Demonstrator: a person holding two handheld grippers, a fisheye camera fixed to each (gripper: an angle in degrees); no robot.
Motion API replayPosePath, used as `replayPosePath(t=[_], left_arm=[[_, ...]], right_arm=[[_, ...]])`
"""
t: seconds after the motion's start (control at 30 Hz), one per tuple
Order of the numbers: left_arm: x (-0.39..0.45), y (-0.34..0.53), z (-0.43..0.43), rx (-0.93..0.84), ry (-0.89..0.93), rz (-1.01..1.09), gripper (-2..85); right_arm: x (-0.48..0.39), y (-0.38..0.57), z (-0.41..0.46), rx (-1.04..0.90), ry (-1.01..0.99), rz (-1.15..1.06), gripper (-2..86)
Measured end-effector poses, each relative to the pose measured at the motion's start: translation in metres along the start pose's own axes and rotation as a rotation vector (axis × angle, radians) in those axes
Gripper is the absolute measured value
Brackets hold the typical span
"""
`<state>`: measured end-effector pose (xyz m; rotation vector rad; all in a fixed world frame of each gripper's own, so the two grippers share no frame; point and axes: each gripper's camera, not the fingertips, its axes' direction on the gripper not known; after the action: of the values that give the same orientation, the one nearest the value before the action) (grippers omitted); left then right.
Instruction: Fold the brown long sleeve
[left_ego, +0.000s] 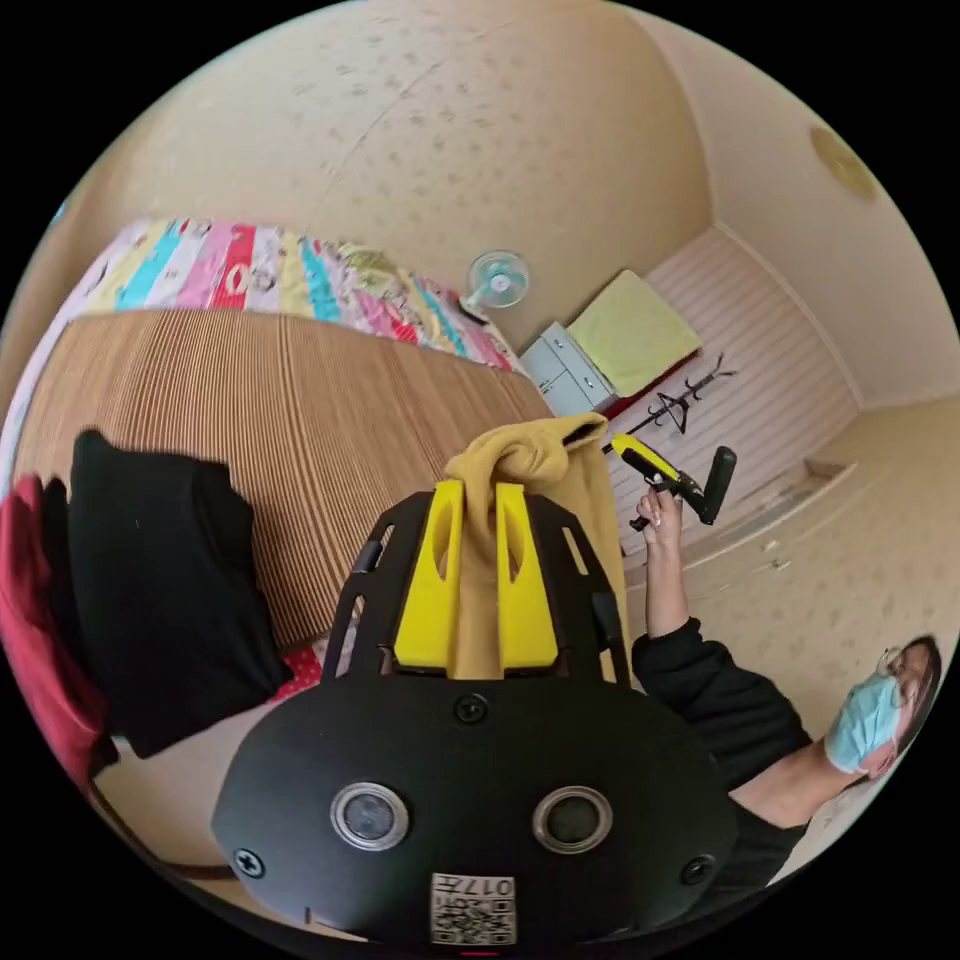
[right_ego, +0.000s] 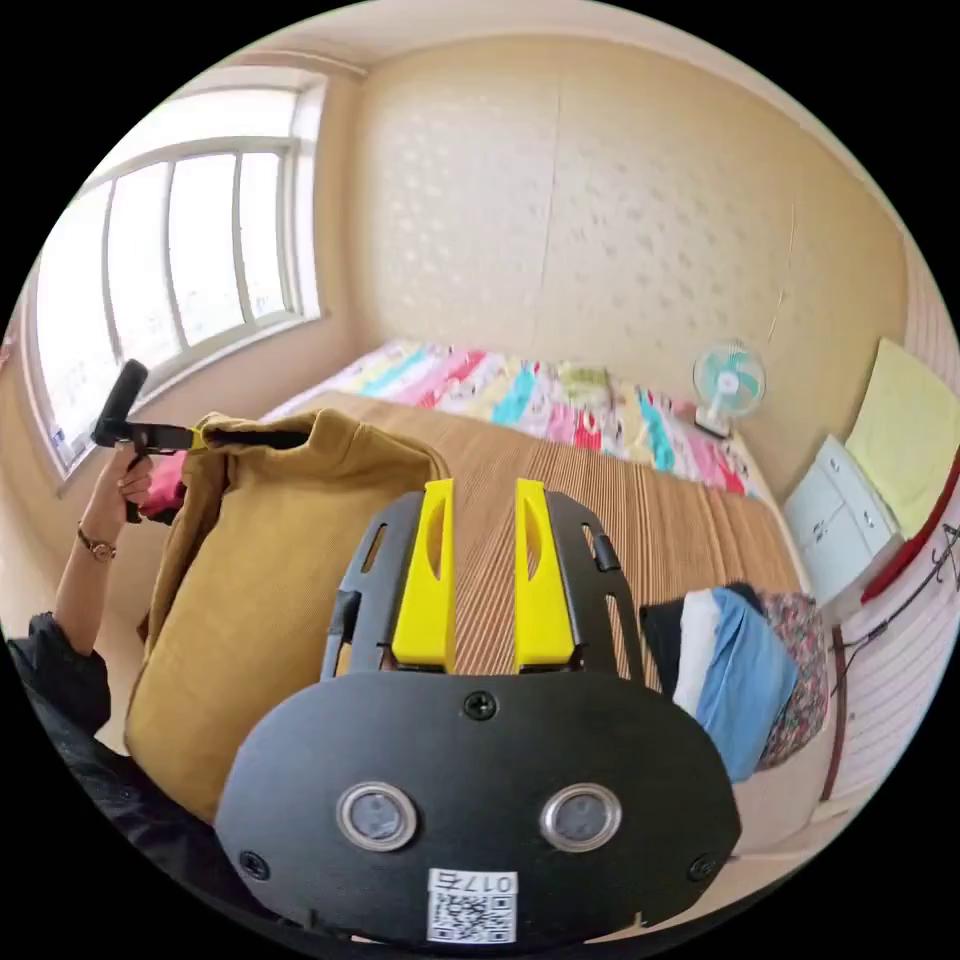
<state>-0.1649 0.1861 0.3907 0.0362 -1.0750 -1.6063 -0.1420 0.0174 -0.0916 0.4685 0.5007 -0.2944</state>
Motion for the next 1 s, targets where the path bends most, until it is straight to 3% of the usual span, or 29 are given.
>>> replayPosePath(t=[0.1,0.3,0.47,0.6,0.7,0.77,0.87,1.0], left_arm=[[-0.039,0.065,0.011,-0.016,0.04,0.013,6.7],[-0.094,0.203,0.012,-0.085,0.022,-0.173,10.8],[-0.098,0.276,-0.03,-0.053,0.026,-0.255,11.8],[-0.114,0.284,-0.056,-0.059,0.088,-0.296,12.0],[-0.12,0.273,-0.052,-0.168,0.133,-0.293,10.9],[-0.11,0.262,-0.06,-0.218,0.111,-0.24,7.9],[-0.093,0.25,-0.094,-0.235,0.136,-0.143,4.1],[-0.06,0.243,-0.132,-0.224,0.279,0.003,3.7]], right_arm=[[0.046,0.059,0.068,-0.081,-0.34,0.091,8.4],[0.065,0.213,0.155,-0.269,-0.592,0.227,12.8],[0.065,0.291,0.137,-0.109,-0.759,0.366,13.6],[0.046,0.281,0.116,0.009,-0.856,0.231,12.3],[0.017,0.25,0.135,-0.193,-0.816,0.053,7.0],[0.004,0.24,0.13,-0.227,-0.779,-0.062,4.6],[0.016,0.243,0.097,-0.129,-0.808,-0.195,3.6],[0.08,0.277,0.042,0.066,-0.945,-0.134,3.0]])
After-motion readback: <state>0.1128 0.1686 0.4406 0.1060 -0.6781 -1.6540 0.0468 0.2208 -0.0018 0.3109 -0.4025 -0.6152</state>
